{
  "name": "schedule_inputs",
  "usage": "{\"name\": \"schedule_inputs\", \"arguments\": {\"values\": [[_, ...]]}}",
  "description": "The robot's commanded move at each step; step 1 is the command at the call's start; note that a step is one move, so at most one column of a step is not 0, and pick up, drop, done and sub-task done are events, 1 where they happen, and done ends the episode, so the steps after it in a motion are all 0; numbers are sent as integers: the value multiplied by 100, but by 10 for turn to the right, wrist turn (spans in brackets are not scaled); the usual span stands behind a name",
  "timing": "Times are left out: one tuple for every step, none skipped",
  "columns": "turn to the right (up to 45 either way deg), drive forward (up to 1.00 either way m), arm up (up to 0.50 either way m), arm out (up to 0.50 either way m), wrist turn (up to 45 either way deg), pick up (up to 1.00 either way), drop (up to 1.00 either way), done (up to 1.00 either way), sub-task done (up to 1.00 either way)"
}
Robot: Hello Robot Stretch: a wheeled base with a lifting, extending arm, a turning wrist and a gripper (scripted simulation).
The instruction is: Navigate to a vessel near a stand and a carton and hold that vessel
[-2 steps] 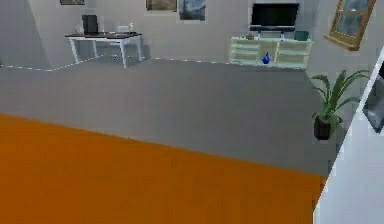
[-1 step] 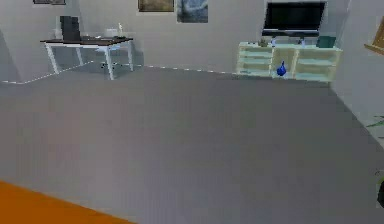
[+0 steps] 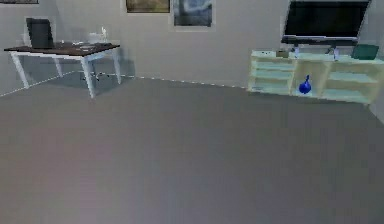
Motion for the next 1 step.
{"name": "schedule_inputs", "arguments": {"values": [[0, 100, 0, 0, 0, 0, 0, 0, 0]]}}
